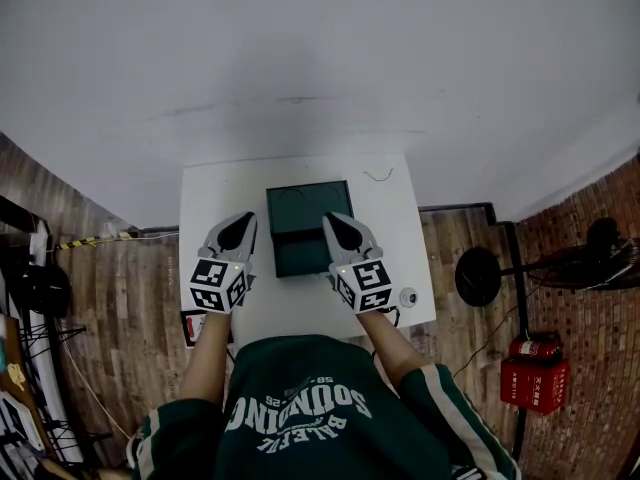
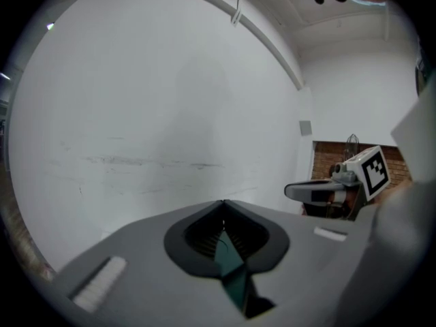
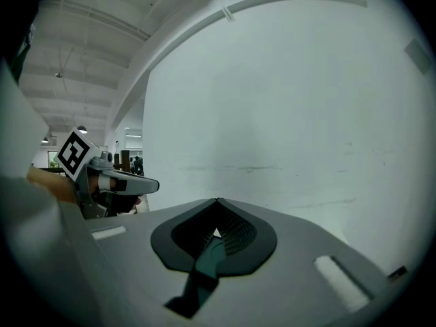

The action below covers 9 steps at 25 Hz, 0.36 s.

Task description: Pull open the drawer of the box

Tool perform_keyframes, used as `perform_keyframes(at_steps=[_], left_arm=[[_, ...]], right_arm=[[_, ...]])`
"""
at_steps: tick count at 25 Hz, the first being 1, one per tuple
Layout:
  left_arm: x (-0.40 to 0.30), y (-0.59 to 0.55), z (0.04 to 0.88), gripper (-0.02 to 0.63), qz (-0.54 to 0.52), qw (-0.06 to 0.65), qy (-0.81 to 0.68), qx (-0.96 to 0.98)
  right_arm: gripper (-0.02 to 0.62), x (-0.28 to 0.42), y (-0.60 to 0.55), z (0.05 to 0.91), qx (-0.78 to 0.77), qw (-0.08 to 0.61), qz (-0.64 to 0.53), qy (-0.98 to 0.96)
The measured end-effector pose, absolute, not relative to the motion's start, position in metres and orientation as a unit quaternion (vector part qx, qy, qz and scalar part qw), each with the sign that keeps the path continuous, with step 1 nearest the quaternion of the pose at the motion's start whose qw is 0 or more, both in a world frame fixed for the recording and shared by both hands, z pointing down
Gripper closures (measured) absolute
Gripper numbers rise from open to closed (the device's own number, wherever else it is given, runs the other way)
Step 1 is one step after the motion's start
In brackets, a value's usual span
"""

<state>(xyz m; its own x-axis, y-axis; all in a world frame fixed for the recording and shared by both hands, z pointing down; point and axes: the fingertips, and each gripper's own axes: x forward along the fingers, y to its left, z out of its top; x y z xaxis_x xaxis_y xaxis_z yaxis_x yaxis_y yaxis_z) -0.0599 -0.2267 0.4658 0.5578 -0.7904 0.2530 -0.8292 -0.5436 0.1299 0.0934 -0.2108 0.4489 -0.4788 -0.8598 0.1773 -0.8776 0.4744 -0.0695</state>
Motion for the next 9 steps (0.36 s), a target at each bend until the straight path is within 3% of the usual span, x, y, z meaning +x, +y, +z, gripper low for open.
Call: perform_keyframes(at_steps=[9], left_arm=[[-0.0574,-0.2226,0.4678,0.552,0.084,0.123,-0.459,0.876]], right_arm=[[0.594,0.0905,-0.2046,0.4479,0.503,0.07,0.057,-0.859]])
